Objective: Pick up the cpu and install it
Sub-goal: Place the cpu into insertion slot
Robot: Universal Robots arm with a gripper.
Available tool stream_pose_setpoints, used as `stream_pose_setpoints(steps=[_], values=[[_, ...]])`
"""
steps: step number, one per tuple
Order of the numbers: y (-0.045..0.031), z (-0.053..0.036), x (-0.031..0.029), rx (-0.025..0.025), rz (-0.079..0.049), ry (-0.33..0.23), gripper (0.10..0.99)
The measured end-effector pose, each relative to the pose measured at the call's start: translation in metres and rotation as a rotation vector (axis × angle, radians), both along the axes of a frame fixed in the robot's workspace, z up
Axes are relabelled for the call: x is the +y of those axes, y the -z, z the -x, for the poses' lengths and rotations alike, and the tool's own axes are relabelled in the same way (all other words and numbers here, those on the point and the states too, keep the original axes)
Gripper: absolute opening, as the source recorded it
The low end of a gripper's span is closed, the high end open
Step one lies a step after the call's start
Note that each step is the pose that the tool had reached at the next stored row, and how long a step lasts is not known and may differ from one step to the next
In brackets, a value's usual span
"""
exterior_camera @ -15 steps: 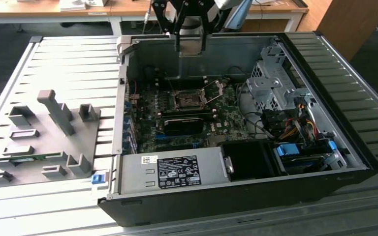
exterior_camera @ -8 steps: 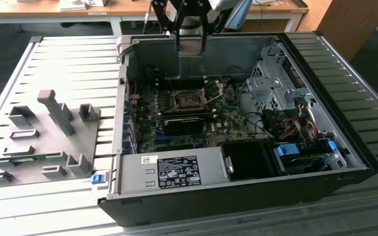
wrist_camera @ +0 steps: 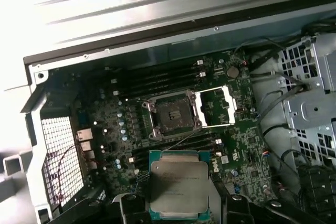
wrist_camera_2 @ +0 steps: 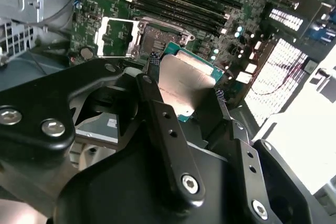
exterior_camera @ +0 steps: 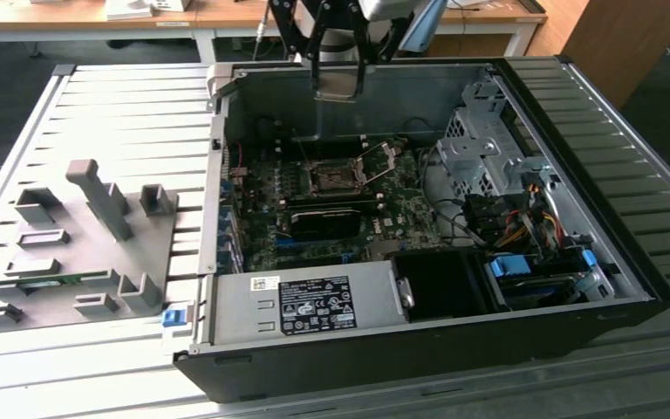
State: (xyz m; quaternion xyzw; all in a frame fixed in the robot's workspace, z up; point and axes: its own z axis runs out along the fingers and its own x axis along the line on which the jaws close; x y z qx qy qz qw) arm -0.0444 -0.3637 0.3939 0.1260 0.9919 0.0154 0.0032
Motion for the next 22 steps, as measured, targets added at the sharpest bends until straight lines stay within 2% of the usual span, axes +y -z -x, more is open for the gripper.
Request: stream_pose_setpoints(steps=[10, 16, 22], values=[[0.0010, 0.0000, 0.0000, -0.0001, 0.000, 0.155, 0.533], [0.0013, -0.0008, 0.0000, -0.0001, 0.000, 0.205, 0.533], [0.0018, -0.0008, 0.0000, 0.0000, 0.000, 0.281, 0.533]])
